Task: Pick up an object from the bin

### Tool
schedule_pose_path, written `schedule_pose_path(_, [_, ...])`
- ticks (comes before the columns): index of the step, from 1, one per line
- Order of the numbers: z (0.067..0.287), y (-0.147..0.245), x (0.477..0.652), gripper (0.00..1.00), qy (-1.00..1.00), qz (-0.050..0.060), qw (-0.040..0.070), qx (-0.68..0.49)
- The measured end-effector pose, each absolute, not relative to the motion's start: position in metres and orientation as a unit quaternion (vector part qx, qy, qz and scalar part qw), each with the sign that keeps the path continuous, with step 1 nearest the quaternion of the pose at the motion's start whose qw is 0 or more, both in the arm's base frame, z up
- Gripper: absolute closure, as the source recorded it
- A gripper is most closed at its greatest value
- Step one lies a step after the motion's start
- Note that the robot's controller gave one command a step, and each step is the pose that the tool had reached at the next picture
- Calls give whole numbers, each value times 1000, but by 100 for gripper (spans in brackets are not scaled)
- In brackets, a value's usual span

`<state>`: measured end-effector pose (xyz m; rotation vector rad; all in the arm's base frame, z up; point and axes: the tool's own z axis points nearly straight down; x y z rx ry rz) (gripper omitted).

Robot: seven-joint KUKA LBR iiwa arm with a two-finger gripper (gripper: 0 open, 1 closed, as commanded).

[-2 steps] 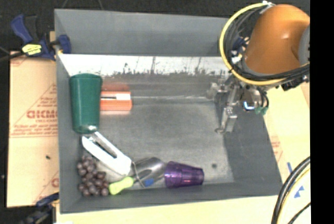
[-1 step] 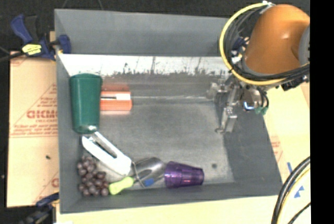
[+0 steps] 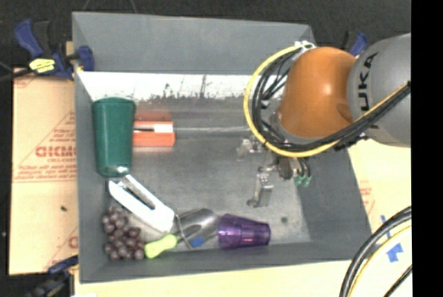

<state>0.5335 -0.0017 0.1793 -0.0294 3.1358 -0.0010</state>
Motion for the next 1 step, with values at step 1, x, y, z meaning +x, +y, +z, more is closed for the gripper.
schedule_pose_path(1, [181,-120,529,0,1000,-3,8,12])
